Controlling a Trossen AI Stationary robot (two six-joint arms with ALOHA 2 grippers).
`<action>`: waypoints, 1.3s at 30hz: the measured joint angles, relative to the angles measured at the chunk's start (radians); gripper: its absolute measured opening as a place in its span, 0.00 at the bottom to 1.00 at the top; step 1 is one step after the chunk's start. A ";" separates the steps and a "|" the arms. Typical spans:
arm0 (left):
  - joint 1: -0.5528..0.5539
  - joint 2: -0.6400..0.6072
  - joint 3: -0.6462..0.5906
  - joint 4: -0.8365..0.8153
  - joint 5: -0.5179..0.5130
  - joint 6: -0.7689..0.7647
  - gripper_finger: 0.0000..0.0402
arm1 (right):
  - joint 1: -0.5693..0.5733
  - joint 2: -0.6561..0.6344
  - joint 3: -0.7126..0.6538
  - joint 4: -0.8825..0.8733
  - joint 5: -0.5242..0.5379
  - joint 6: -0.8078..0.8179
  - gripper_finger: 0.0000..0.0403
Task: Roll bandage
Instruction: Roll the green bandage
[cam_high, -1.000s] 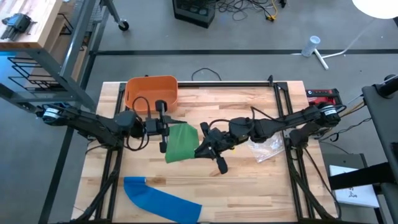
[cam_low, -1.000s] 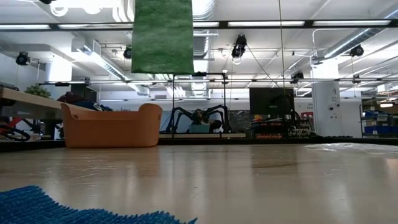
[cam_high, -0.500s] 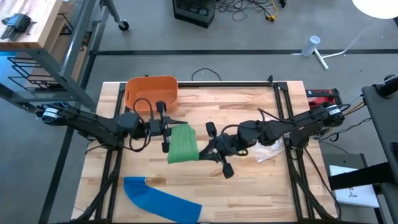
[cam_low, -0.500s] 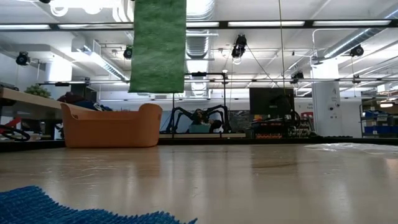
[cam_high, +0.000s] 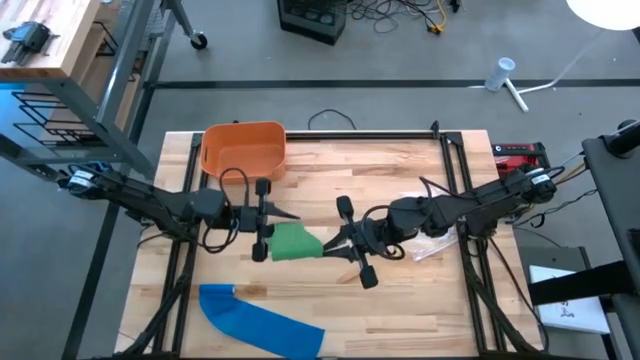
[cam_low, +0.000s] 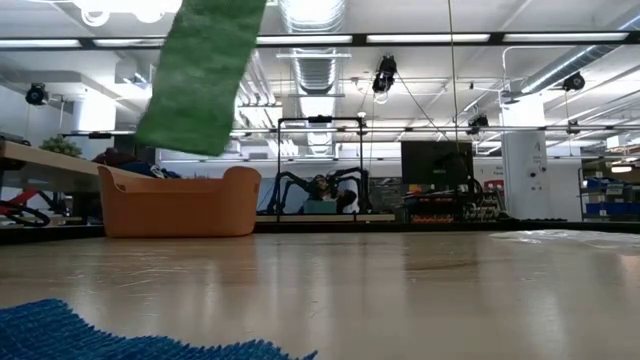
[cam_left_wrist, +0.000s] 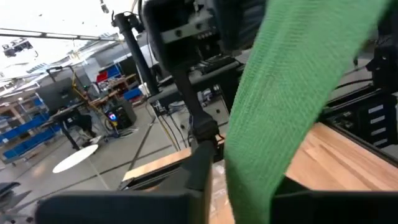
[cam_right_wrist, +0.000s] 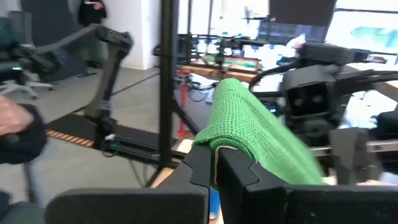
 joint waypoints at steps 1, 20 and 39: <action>-0.005 -0.001 0.000 0.000 -0.001 -0.002 0.16 | 0.000 0.000 0.000 0.000 0.013 -0.006 0.01; -0.062 0.015 0.000 0.054 0.000 -0.081 0.74 | 0.000 0.000 0.000 0.022 0.044 -0.050 0.01; -0.065 0.052 0.000 -0.021 0.054 -0.058 0.06 | -0.002 0.000 0.000 0.039 0.045 -0.089 0.01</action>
